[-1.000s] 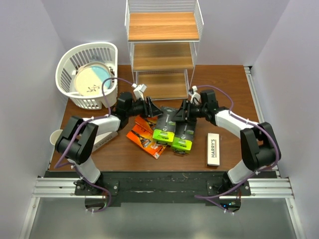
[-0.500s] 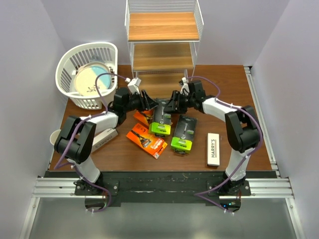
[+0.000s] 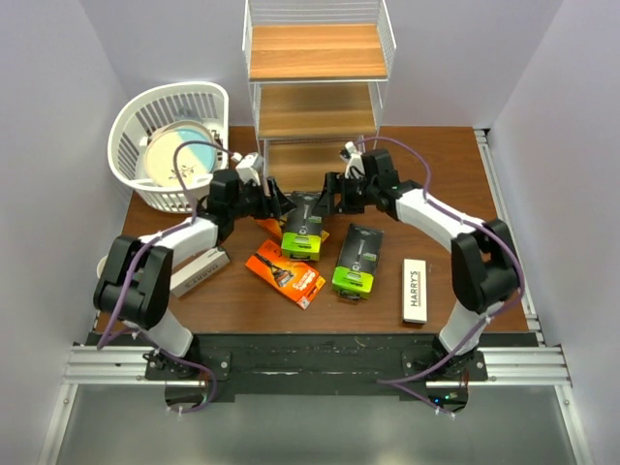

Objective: Place and organize the shaving razors onto the shelf

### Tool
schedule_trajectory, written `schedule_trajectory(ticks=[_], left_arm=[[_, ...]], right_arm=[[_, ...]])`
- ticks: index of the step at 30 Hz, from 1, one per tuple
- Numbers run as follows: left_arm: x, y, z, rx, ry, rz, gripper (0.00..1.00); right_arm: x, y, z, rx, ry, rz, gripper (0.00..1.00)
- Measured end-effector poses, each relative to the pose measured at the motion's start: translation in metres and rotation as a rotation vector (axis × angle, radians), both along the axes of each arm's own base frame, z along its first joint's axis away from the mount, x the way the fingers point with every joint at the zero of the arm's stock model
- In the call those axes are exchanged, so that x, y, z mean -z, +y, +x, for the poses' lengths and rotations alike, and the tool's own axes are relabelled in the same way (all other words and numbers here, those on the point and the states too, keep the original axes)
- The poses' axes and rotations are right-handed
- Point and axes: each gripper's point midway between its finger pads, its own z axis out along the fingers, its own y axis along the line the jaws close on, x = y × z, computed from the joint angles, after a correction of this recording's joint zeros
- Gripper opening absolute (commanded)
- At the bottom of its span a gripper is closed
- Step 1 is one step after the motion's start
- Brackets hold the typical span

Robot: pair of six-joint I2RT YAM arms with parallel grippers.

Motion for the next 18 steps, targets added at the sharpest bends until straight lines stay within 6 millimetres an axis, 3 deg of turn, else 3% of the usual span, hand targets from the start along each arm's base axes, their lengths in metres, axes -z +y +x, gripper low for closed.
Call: schedule_trajectory(ticks=[4, 8, 13, 15, 18], left_arm=[[-0.019, 0.017, -0.009, -0.016, -0.057, 0.023, 0.76], [-0.024, 0.023, -0.035, -0.006, -0.071, 0.007, 0.71], [0.014, 0.03, -0.095, -0.004, 0.068, -0.063, 0.68], [0.034, 0.034, -0.116, -0.024, 0.147, -0.082, 0.66], [0.05, 0.036, -0.131, -0.051, 0.225, -0.107, 0.62]], right_arm=[[-0.032, -0.013, -0.012, -0.012, -0.111, -0.018, 0.83], [-0.026, -0.024, -0.027, -0.012, -0.113, -0.043, 0.8], [0.012, -0.028, -0.043, -0.009, 0.006, -0.07, 0.77], [0.02, -0.027, -0.048, -0.016, 0.029, -0.067, 0.77], [0.02, -0.021, -0.051, -0.036, 0.012, -0.057, 0.77]])
